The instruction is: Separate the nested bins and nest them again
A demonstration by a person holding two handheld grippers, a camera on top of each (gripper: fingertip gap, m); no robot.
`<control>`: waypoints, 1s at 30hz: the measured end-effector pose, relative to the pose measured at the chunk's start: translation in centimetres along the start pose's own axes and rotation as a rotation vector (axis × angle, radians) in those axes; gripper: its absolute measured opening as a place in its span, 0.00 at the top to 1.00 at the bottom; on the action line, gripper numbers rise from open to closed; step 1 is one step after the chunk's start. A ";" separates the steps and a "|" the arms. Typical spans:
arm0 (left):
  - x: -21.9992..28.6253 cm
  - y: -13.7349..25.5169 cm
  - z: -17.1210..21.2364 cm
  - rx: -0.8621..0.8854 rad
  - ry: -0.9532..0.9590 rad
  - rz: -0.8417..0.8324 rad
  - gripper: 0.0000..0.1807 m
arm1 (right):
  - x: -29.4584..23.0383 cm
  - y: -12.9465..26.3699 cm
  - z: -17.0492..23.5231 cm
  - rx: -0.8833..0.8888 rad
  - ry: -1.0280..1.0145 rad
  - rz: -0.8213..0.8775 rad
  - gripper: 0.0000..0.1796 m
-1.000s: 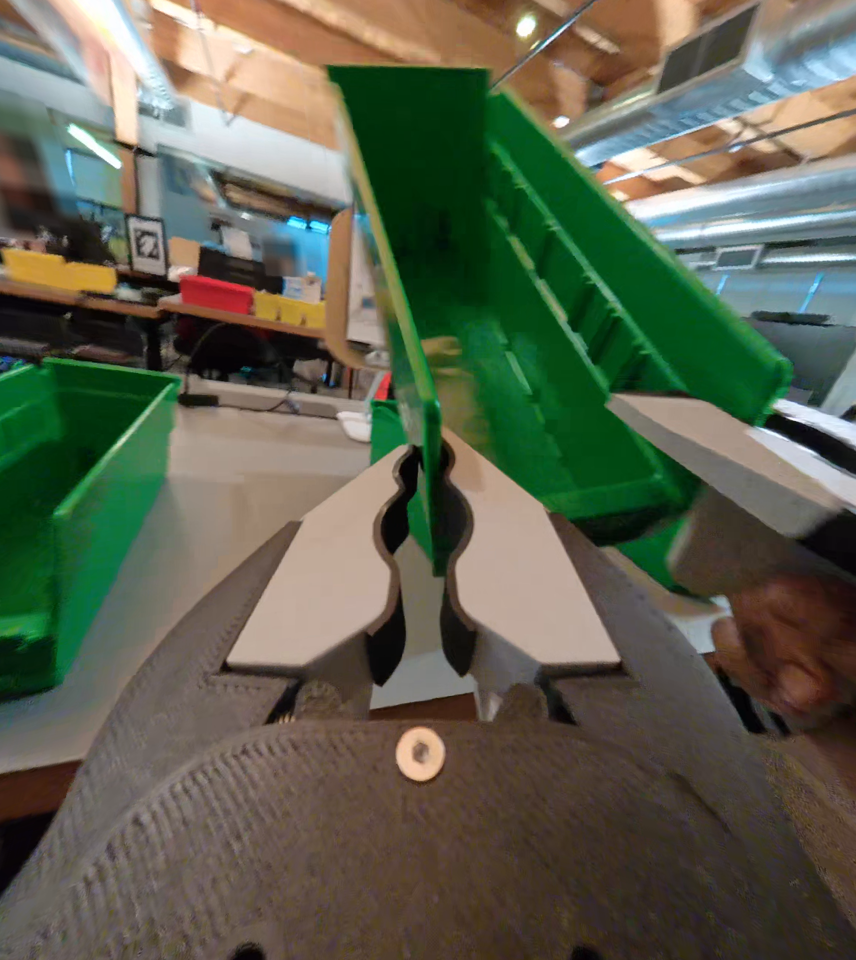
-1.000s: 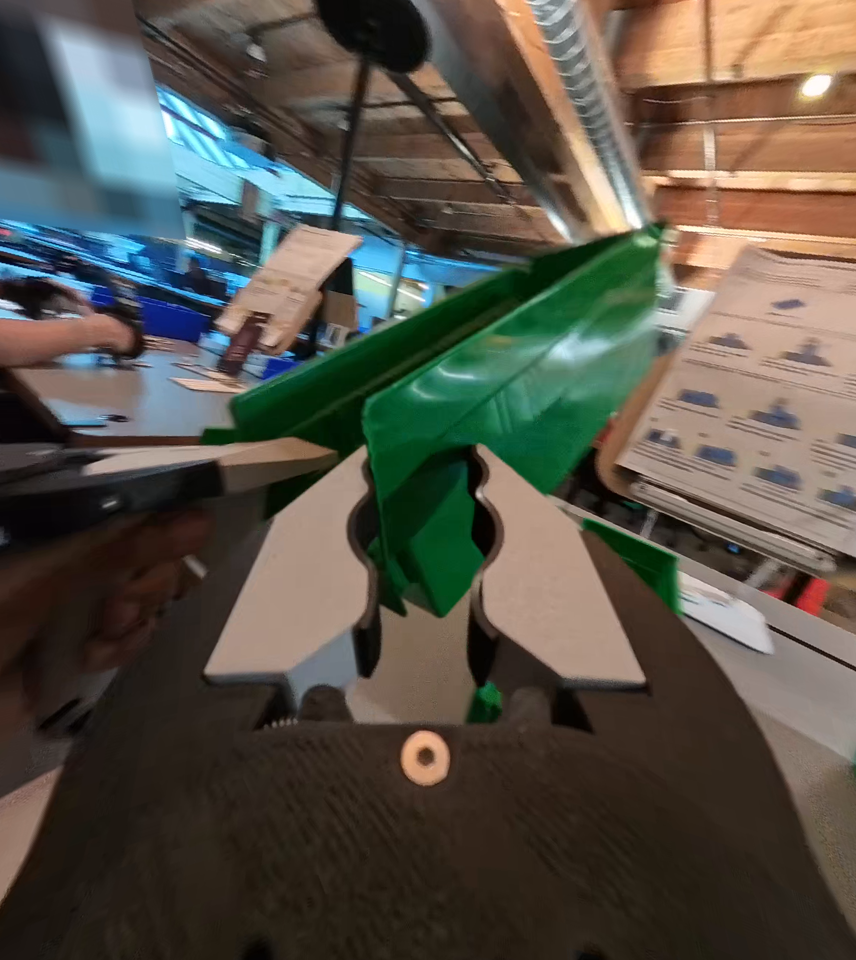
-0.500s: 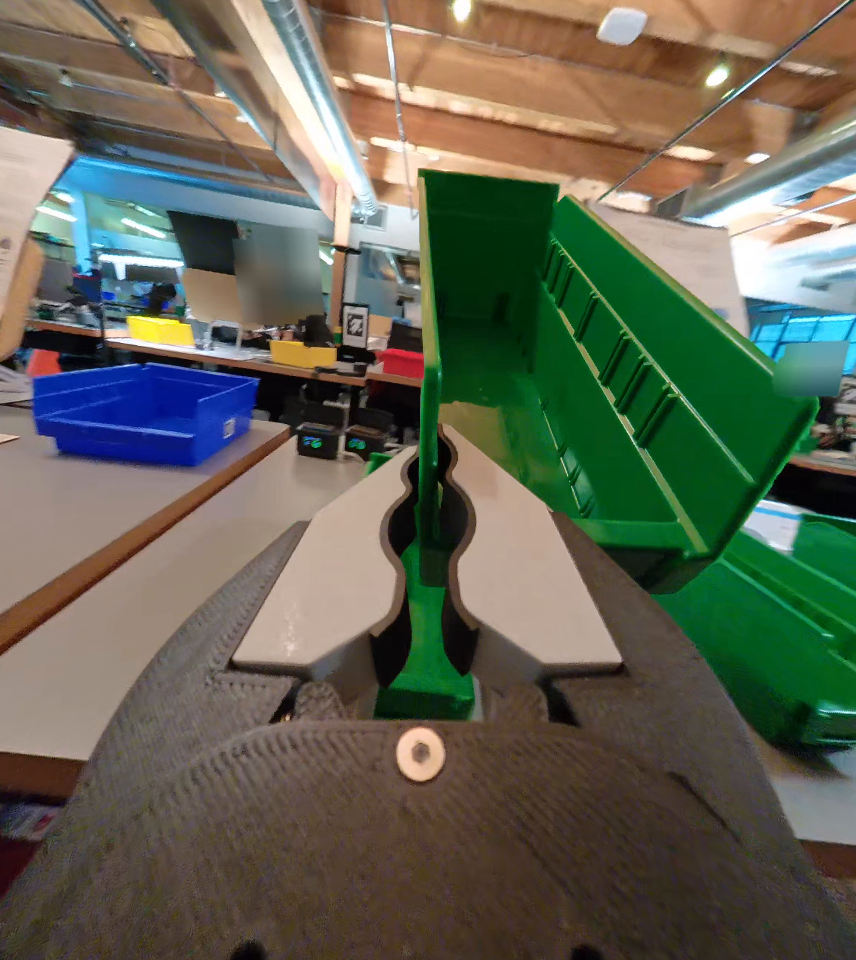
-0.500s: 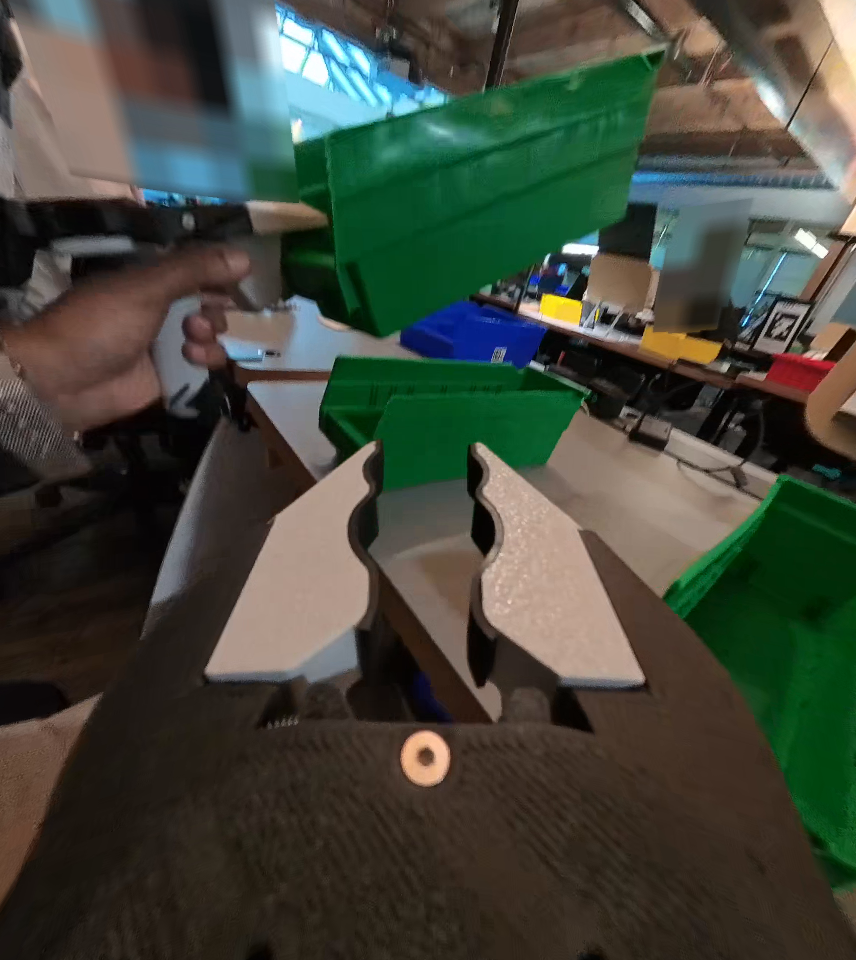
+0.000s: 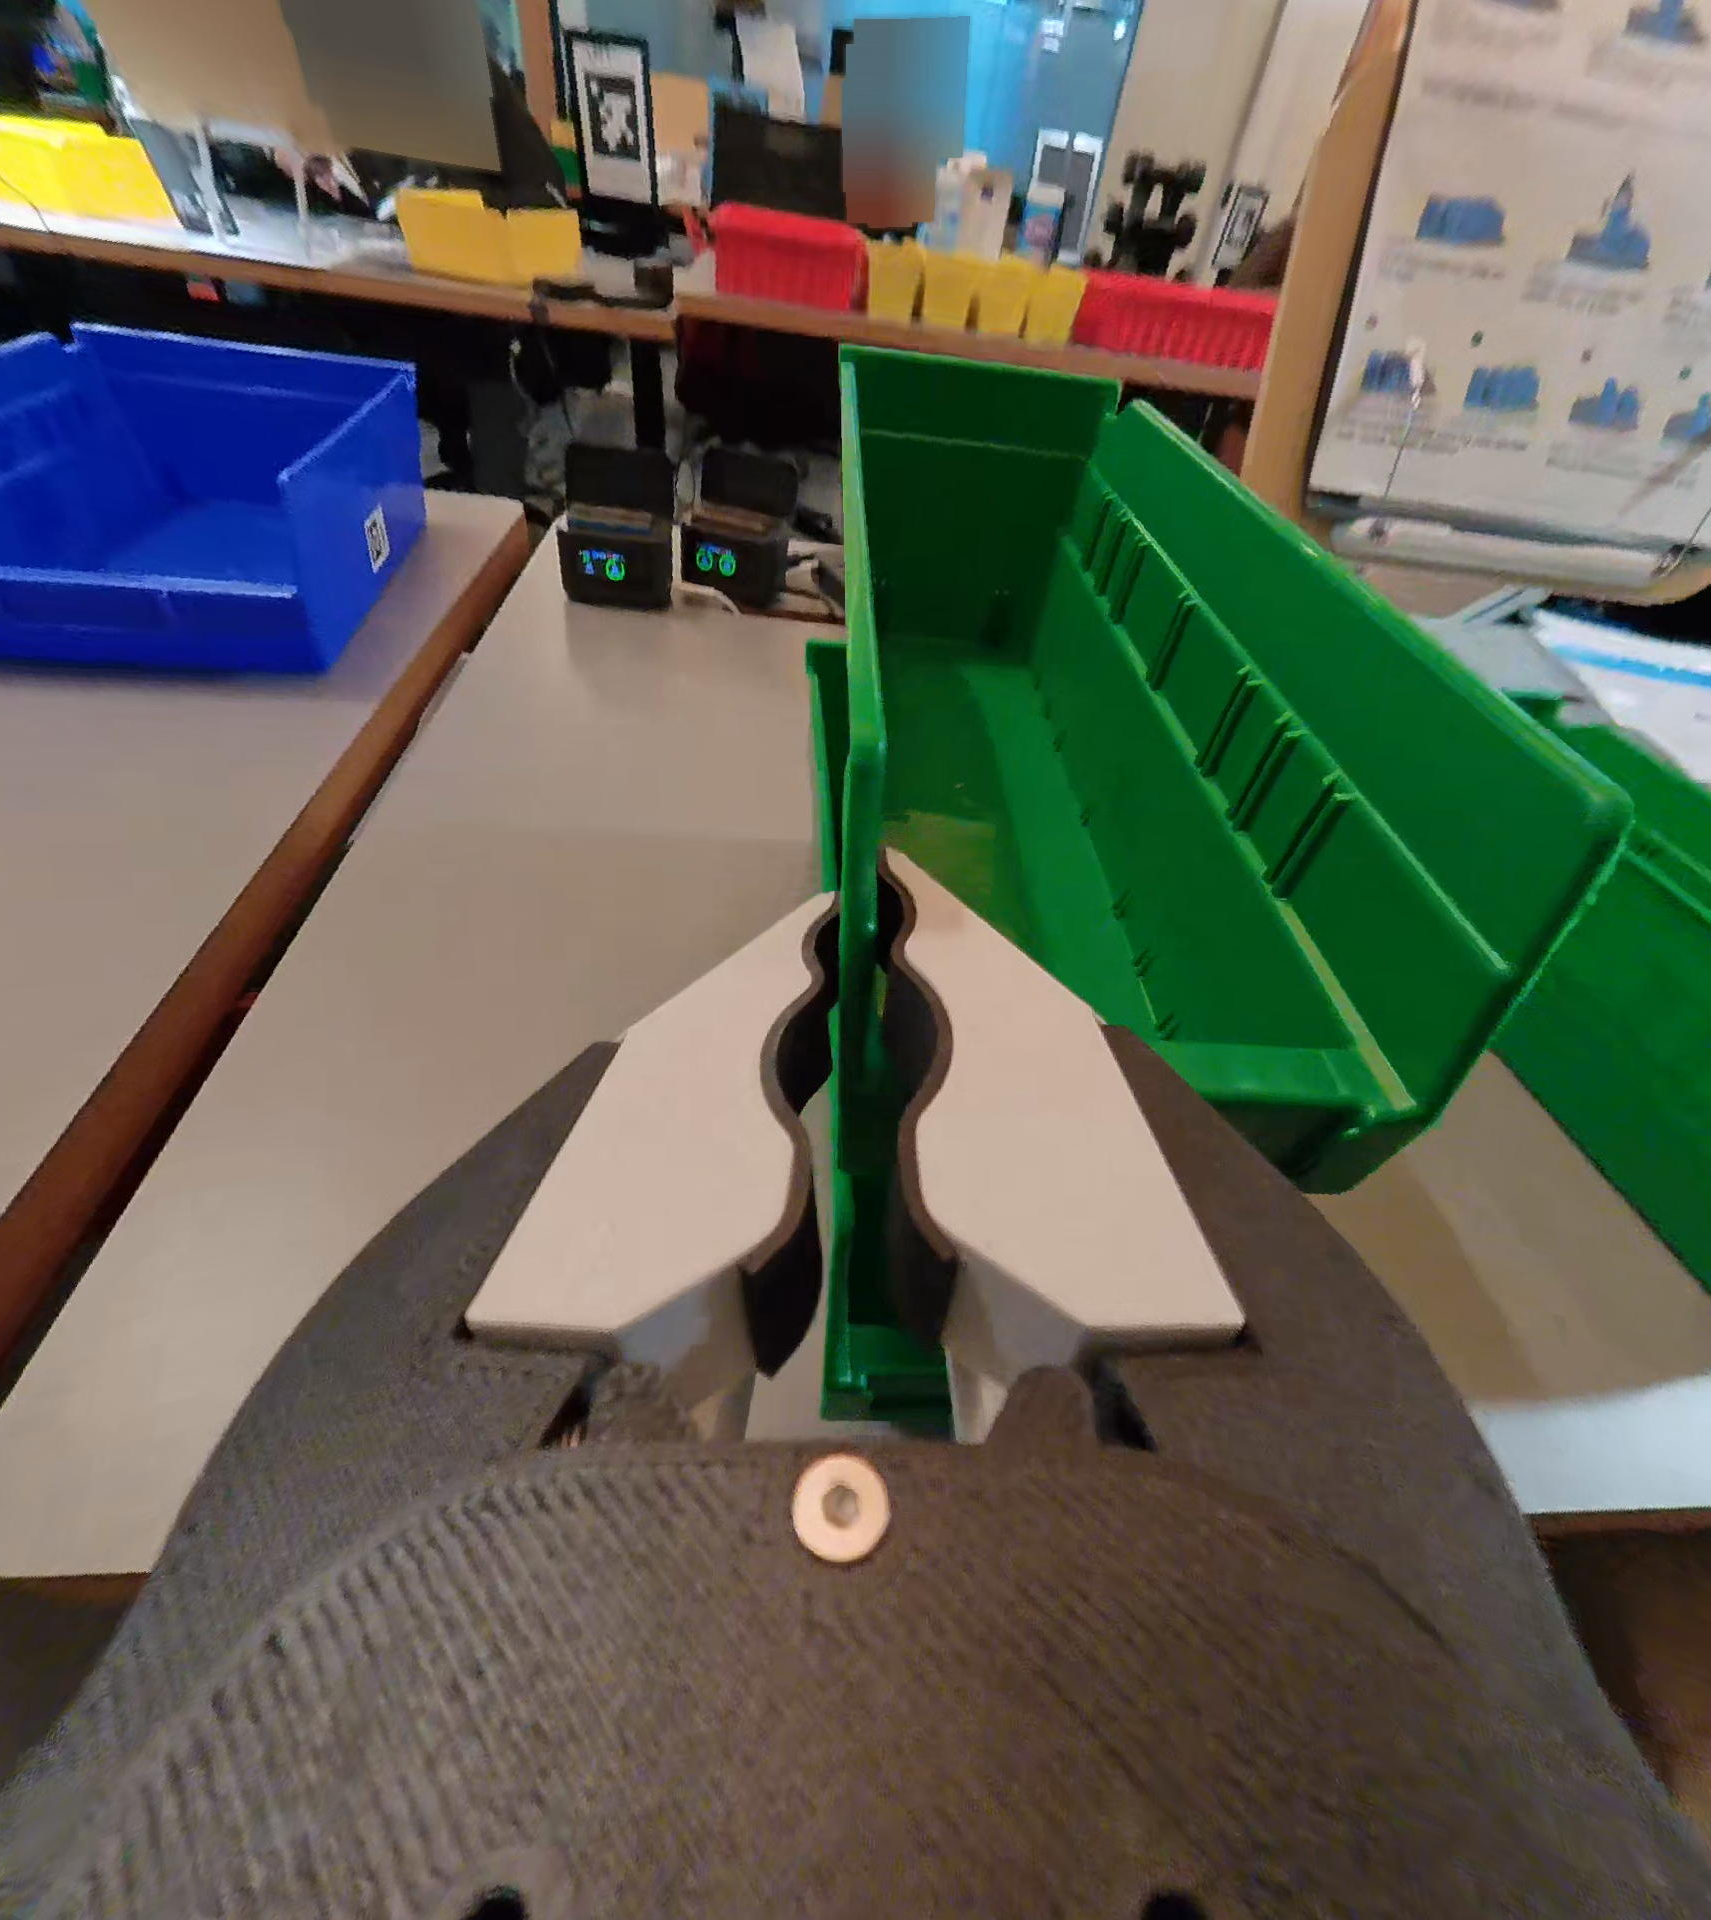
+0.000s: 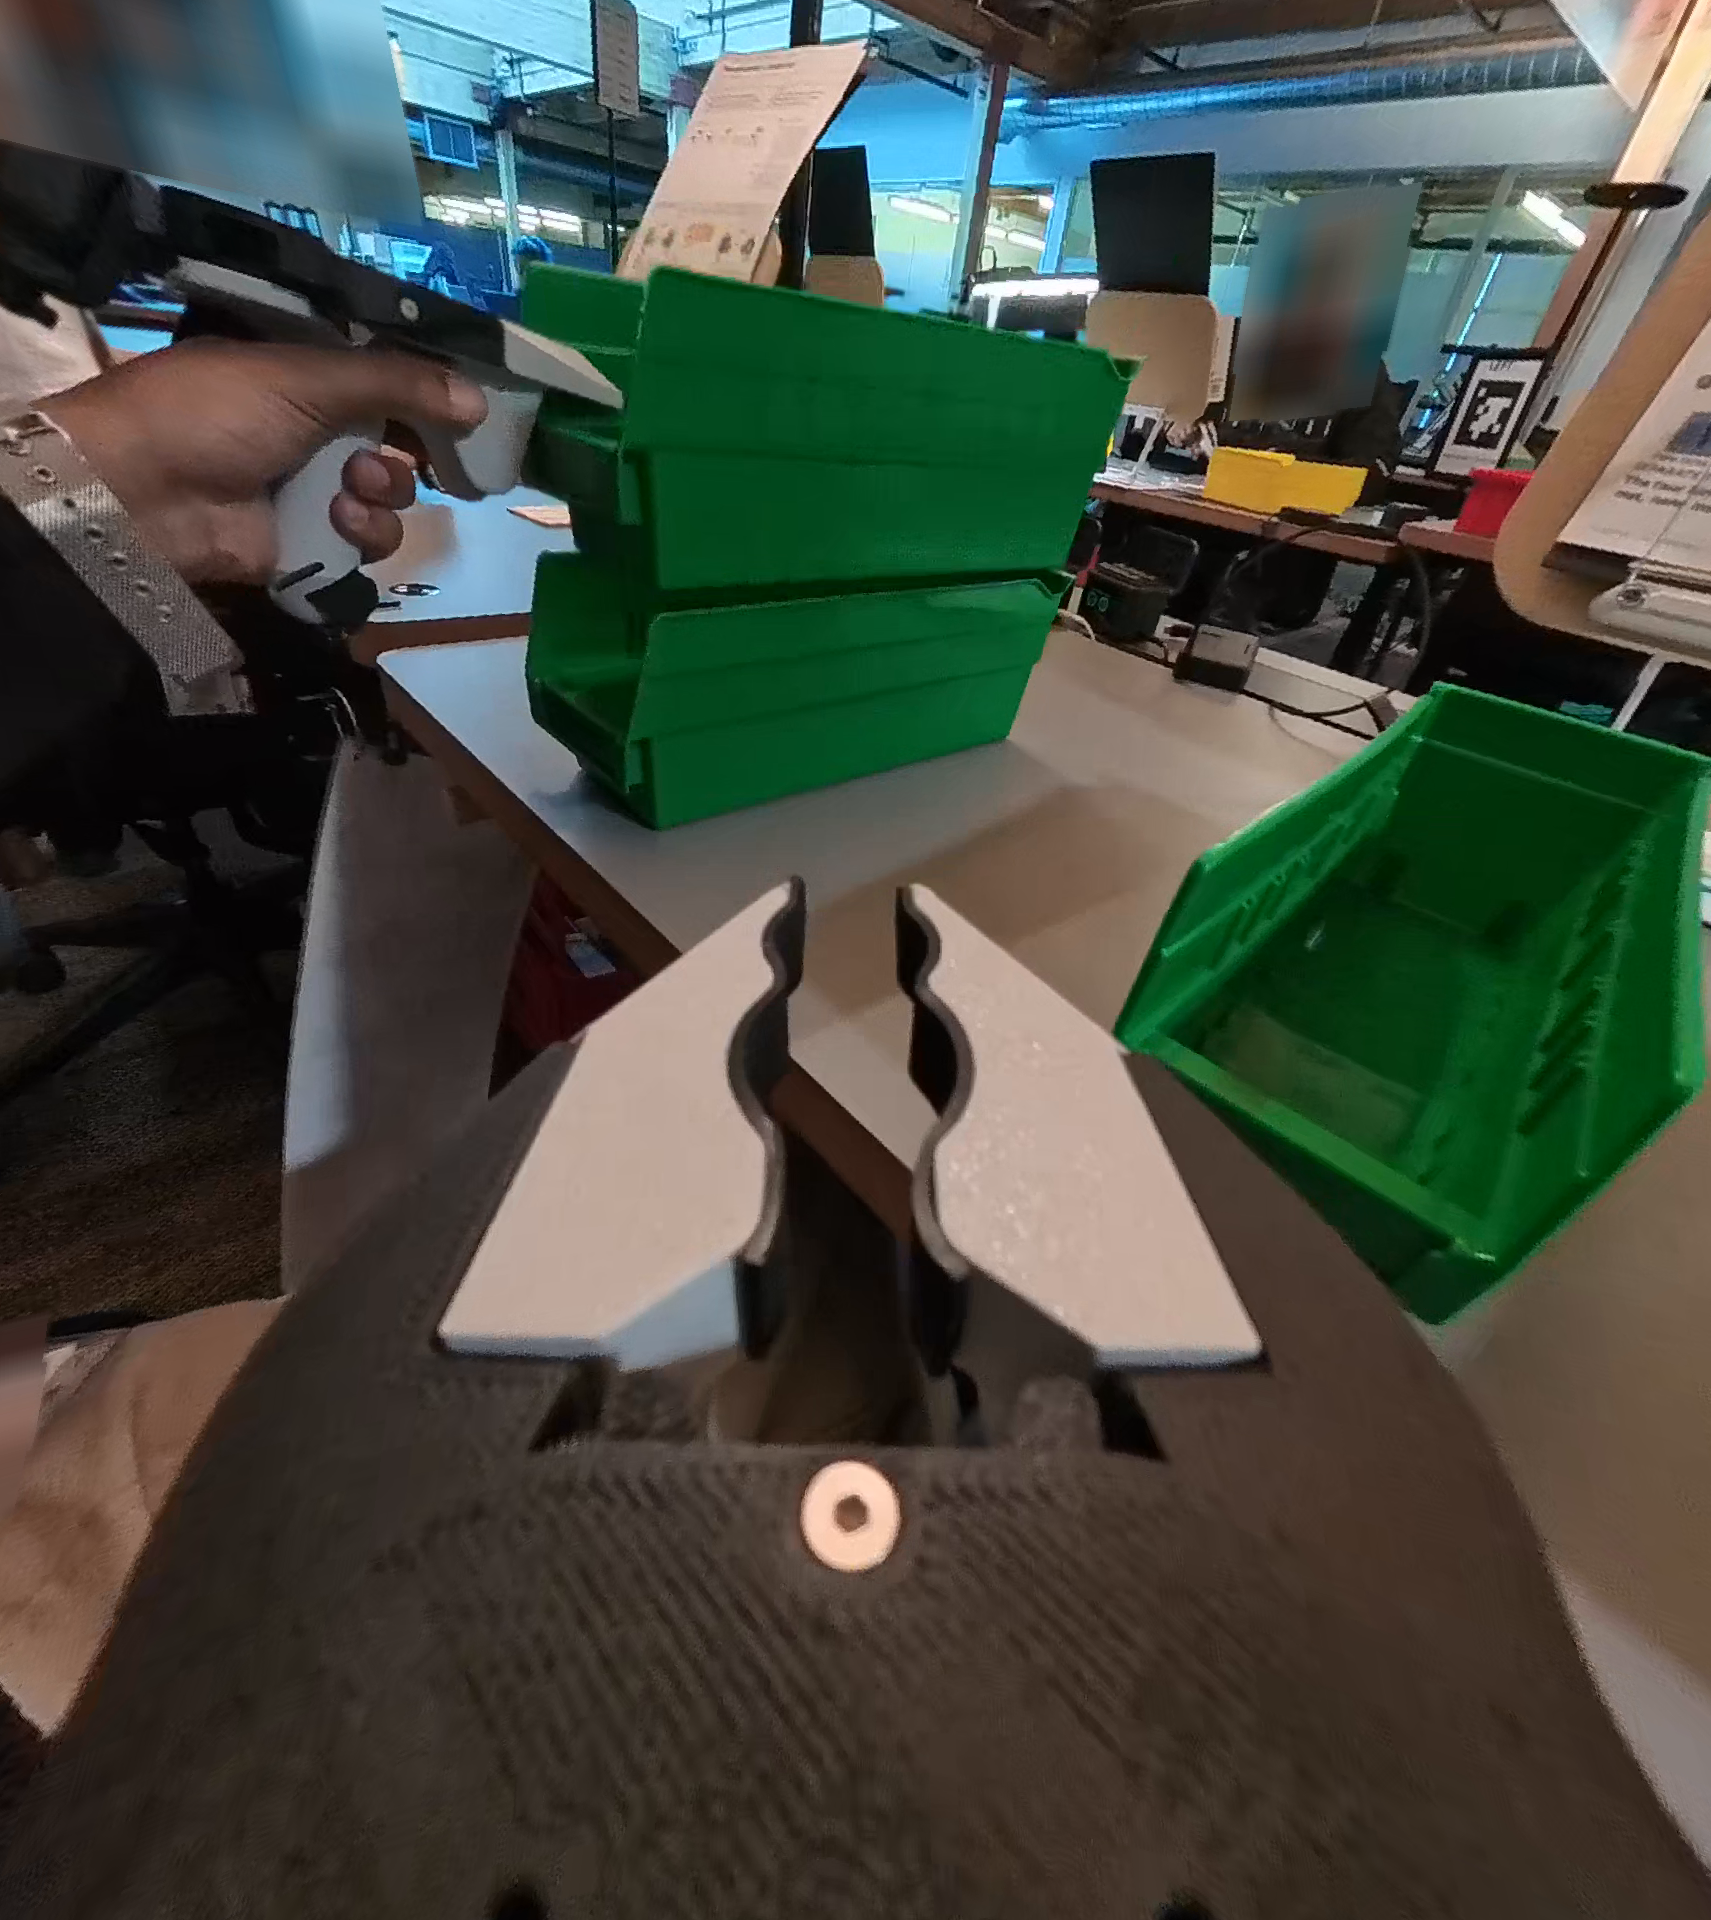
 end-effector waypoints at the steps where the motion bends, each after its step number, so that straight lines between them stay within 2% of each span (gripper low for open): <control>1: -0.1 -0.2 -0.1 -0.008 -0.012 -0.006 1.00 | 0.0 0.1 0.1 -0.004 0.000 -0.004 0.93; 5: -0.4 -0.5 -0.6 -0.020 0.028 0.001 0.99 | 0.2 0.6 0.3 -0.010 0.021 0.004 0.95; 15: 0.3 0.4 -0.7 -0.027 -0.015 0.007 1.00 | 0.5 -0.1 0.5 -0.023 -0.005 -0.021 0.96; 30: 0.3 1.4 2.8 0.054 -0.016 -0.034 1.00 | -0.1 -1.8 0.6 -0.034 -0.037 -0.134 0.96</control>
Point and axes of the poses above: each gripper's, where its closed fingertips meet, y back along the fingers, z out of its underside, x = y × z across the jaws, the point moved 10 cm from there along y, back along the fingers, and after that the axes turned 4 degrees about z, right-handed, at the moved point
